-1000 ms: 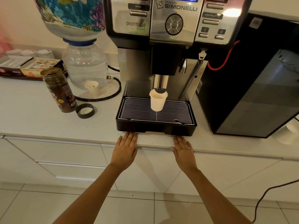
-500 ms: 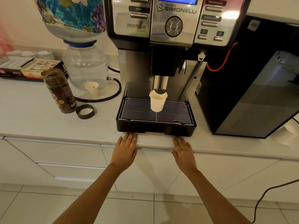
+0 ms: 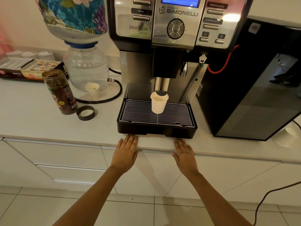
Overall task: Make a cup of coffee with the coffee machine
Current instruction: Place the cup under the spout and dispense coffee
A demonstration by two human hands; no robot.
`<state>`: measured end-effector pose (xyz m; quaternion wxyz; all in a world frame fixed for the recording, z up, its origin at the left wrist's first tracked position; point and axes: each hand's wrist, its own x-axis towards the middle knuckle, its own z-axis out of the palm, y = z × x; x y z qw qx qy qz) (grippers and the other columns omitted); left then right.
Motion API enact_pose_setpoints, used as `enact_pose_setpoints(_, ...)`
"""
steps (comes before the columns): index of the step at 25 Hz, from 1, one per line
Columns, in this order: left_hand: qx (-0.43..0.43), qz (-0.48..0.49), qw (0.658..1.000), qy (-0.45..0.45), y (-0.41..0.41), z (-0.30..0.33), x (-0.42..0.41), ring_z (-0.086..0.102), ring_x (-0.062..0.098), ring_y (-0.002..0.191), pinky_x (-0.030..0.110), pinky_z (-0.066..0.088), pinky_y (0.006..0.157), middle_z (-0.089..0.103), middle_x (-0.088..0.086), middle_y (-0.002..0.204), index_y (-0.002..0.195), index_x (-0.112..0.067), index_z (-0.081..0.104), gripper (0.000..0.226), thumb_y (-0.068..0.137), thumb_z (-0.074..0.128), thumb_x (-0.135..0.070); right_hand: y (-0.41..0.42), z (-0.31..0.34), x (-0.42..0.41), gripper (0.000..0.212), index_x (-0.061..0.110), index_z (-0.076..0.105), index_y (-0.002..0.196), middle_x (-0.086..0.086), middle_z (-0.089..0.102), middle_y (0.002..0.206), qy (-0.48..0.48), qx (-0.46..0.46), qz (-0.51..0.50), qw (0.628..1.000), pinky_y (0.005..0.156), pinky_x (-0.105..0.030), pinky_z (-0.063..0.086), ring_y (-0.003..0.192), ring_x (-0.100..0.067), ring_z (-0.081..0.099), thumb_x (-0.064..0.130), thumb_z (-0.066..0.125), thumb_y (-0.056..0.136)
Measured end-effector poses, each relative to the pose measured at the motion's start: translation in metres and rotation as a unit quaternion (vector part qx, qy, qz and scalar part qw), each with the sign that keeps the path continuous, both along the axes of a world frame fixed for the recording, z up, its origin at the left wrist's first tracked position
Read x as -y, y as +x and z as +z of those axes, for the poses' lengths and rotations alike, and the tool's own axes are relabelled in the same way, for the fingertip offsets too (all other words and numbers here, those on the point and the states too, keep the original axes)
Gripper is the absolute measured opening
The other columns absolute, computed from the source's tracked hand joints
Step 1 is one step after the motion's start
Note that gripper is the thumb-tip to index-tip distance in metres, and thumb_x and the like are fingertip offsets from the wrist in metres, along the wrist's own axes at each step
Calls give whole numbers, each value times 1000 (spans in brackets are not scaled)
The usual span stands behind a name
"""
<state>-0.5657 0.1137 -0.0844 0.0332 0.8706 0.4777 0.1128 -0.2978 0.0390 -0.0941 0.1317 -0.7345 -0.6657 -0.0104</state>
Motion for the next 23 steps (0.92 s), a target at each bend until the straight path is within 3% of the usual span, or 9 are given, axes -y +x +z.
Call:
enact_pose_setpoints(11, 3, -4, 1000, 13, -1, 0, 1, 15, 28, 145, 46, 9, 116, 22, 10, 156, 149, -12, 24, 58, 99, 40, -35, -2, 1, 2, 55, 15, 26, 146, -5, 26, 155, -5, -2, -5, 1000, 116, -39, 9, 144, -22, 19, 34, 43, 98)
enact_pose_setpoints(23, -1, 0, 1000, 11, -2, -2, 1, 7, 25, 147, 44, 5, 119, 14, 8, 158, 151, -13, 17, 58, 101, 33, -37, -3, 2, 3, 55, 13, 30, 145, -7, 30, 153, 3, -2, -6, 1000, 115, -41, 12, 143, -24, 23, 34, 46, 97)
